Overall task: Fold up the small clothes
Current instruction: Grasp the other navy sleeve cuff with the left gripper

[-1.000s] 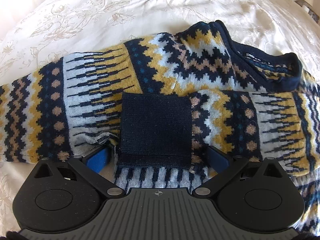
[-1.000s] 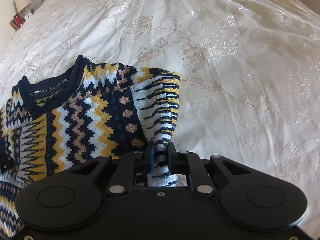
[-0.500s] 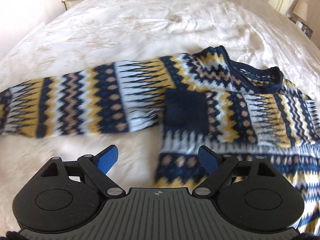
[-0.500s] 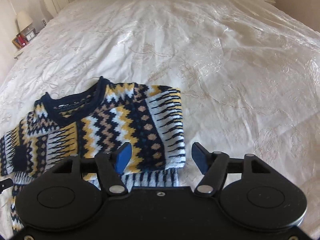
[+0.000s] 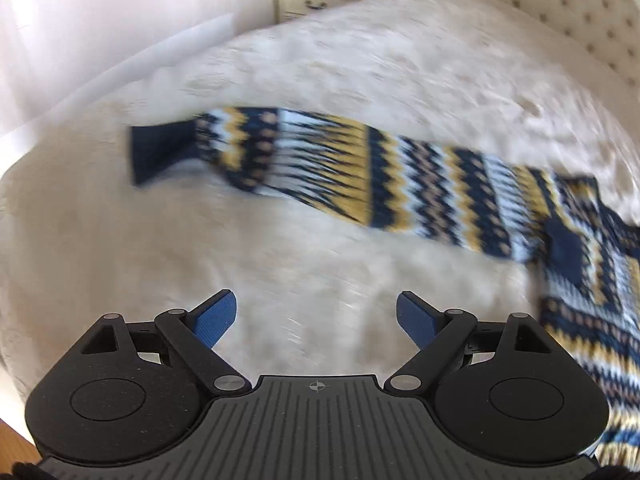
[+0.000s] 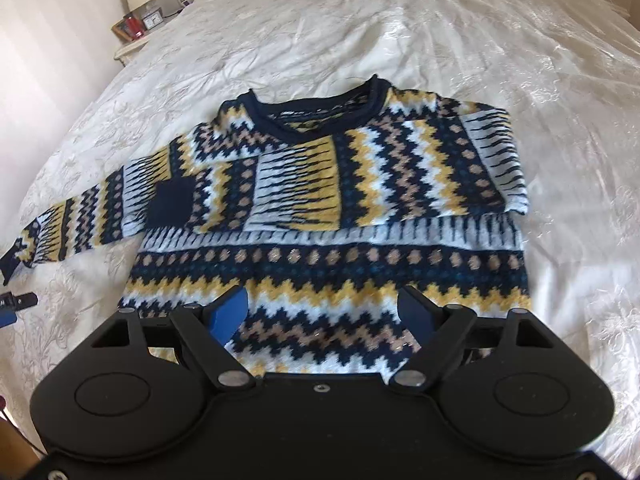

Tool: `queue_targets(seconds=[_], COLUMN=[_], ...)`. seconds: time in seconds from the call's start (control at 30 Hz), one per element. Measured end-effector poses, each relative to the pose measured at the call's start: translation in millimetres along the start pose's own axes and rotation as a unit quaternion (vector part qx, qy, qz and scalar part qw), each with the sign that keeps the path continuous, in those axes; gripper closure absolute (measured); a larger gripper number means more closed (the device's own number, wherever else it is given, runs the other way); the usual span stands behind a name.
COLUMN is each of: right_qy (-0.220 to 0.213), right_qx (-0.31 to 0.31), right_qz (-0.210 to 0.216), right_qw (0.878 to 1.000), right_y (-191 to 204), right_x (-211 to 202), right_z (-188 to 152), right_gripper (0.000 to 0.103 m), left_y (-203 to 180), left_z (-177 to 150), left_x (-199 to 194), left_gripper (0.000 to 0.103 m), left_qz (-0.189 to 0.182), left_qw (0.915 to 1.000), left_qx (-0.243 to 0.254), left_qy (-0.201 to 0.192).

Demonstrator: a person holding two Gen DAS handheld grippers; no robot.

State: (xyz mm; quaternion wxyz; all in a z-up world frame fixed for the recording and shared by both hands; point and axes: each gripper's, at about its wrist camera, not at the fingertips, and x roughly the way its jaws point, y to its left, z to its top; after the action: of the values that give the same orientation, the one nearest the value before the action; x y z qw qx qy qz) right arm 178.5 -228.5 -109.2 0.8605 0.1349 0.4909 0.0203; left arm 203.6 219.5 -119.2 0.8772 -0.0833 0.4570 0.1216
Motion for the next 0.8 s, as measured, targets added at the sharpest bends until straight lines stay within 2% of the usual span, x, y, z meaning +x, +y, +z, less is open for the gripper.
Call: queue_targets(seconds=[0.23, 0.37, 0.57, 0.6, 0.73, 0.8], right_qy=[0.002, -0.001, 0.000, 0.002, 0.013, 0.021], right_qx=[-0.014, -0.012, -0.010, -0.010, -0.013, -0.016], right_qz=[0.011, 0.008, -0.004, -0.006, -0.014, -0.016], right_qw=[1.000, 1.000, 1.000, 1.000, 1.000, 1.000], right_y=[39.0, 53.4, 65.2, 66.4, 71.9, 75.6], right_x=[1.8, 1.1, -0.5, -0.6, 2.7, 6.5], right_z=[-5.2, -4.4, -4.2, -4.4, -4.9, -4.3], right_gripper=[0.019, 0.019, 0.019, 0.019, 0.019, 0.019], left_y=[49.1, 54.9, 61.5, 63.6, 73.1, 78.1], left_z=[44.2, 62.7, 75.3, 76.9, 80.1, 81.5], left_x=[7.2, 22.9, 56.4, 63.3, 85.3, 90.1], left_gripper=[0.015, 0.015, 0.016, 0.017, 0.039, 0.042], left_qz=[0.003, -0.007, -0.008, -0.009, -0.014, -0.018], left_qw=[0.9979, 0.9960, 0.9937, 0.9930, 0.9894, 0.9875], left_qx=[-0.057, -0.082, -0.109, -0.116, -0.145, -0.157], left_qy=[-0.030, -0.037, -0.024, -0.019, 0.002, 0.004])
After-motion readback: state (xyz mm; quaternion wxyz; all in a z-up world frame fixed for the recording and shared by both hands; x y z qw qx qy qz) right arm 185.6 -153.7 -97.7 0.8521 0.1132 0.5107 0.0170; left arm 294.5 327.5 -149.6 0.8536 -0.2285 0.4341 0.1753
